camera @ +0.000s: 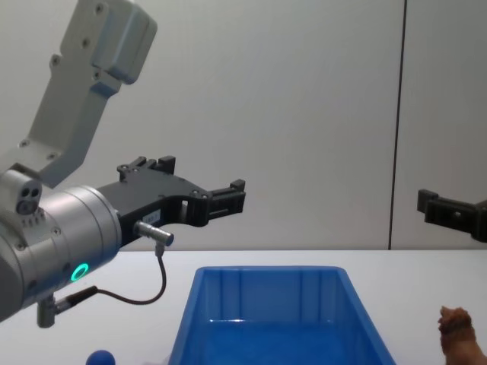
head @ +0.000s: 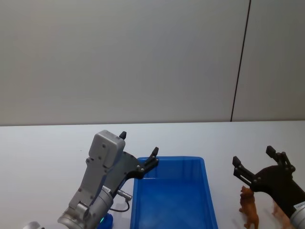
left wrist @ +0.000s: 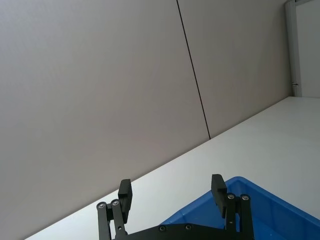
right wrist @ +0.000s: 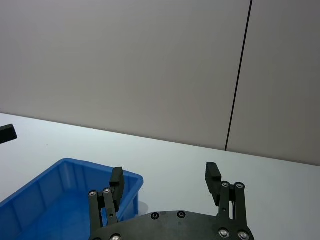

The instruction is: Pick up the two dolls from the table and place them into the box.

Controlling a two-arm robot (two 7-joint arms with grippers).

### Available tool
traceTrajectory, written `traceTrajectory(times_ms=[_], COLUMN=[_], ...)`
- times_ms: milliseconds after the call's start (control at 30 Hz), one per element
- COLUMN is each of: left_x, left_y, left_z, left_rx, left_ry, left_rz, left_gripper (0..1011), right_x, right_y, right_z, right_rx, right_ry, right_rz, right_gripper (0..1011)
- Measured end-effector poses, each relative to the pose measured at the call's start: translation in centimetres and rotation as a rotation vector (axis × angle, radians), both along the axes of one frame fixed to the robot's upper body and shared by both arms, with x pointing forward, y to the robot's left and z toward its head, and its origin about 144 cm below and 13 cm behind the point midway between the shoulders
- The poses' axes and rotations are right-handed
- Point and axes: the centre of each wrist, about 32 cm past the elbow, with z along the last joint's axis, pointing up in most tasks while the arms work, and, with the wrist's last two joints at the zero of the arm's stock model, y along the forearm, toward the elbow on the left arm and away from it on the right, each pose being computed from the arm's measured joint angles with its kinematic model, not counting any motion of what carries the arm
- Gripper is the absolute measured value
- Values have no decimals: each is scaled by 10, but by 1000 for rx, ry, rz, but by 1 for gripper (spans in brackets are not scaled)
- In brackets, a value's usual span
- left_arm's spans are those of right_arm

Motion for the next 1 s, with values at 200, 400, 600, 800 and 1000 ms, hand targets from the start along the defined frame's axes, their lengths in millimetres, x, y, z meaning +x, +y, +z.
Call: traceTrajectory(times_ms=[200, 400, 600, 800, 1000], left_x=[0, 0, 0, 0, 0], left_y=[0, 0, 0, 0, 0], left_z=[0, 0, 0, 0, 0], left_rx=[0, 0, 0, 0, 0], left_ry=[0, 0, 0, 0, 0], left_rz=[0, 0, 0, 0, 0], left_gripper=[1001, 1001, 1001, 1001, 1001], right_x=[0, 0, 0, 0, 0], right_y=[0, 0, 0, 0, 0], right_z=[0, 0, 0, 0, 0], right_rx=[0, 0, 0, 0, 0], right_ry=[0, 0, 0, 0, 0], right_rz=[0, 0, 0, 0, 0], right_gripper=[1001, 1001, 1001, 1001, 1001])
